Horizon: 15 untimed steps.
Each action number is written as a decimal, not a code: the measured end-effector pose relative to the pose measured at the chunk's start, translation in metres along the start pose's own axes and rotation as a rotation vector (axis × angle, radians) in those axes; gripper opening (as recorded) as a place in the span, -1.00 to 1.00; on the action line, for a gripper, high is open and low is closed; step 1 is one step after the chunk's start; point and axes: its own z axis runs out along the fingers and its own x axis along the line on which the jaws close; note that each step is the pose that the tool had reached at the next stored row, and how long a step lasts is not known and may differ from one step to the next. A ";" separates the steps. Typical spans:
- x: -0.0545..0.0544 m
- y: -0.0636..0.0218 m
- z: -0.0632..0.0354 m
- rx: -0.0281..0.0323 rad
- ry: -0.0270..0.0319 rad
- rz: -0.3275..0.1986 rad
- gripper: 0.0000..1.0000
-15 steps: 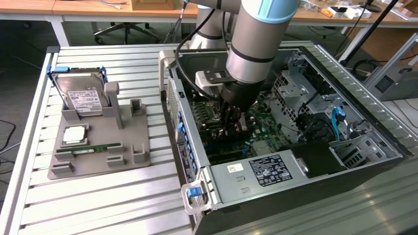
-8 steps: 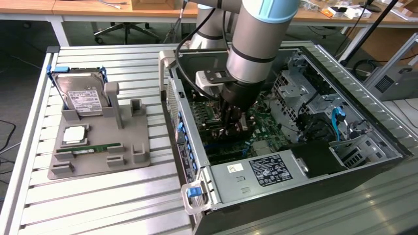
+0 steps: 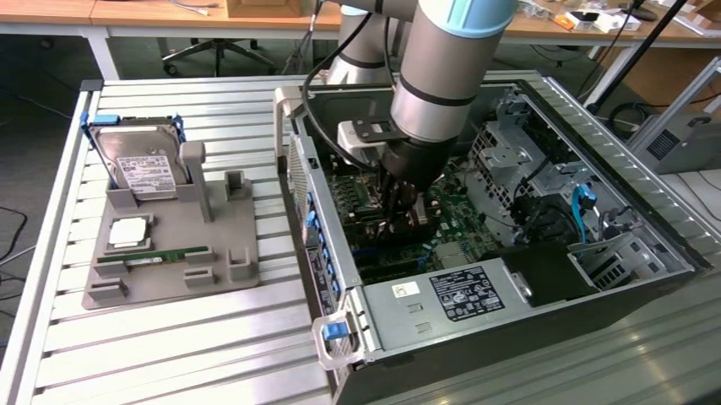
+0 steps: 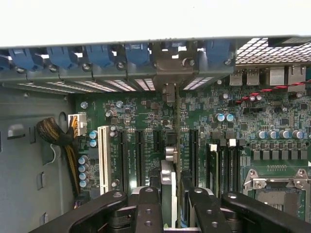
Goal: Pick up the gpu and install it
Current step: 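Insert the gpu into the slot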
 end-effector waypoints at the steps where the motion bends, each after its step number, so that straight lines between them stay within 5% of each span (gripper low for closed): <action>1: 0.000 0.0000 0.0000 0.0000 -0.0009 0.000 -0.47; 15: -0.002 0.0001 -0.0037 -0.0005 -0.0062 0.004 -0.47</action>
